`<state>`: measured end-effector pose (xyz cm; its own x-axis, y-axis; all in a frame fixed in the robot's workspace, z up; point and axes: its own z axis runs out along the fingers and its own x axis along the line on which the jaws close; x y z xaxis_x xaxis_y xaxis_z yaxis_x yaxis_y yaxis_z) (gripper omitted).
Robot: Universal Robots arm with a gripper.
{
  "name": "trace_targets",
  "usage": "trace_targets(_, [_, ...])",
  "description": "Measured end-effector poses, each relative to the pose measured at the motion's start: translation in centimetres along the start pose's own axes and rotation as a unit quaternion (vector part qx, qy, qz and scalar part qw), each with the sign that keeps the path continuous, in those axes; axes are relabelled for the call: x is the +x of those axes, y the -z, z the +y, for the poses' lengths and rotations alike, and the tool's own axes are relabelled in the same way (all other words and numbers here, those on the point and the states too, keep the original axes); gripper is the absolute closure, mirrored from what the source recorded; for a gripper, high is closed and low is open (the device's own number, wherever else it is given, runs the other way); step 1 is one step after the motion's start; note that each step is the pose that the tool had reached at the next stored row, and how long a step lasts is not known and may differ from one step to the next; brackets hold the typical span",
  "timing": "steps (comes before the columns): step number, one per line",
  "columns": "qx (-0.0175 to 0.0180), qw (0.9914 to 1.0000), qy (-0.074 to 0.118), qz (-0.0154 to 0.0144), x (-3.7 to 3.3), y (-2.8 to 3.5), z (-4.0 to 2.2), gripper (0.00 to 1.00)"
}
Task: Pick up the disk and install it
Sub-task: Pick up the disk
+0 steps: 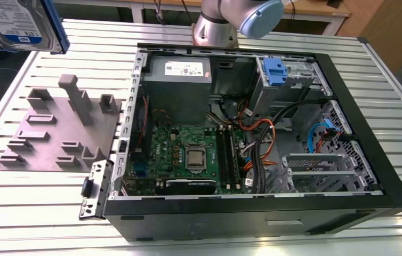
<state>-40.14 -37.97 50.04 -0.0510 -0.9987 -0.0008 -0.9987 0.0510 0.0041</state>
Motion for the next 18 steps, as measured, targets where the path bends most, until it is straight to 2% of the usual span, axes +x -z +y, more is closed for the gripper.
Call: trace_targets(18, [0.0,1.0,0.0,0.0,-0.03,0.0,-0.58,0.64])
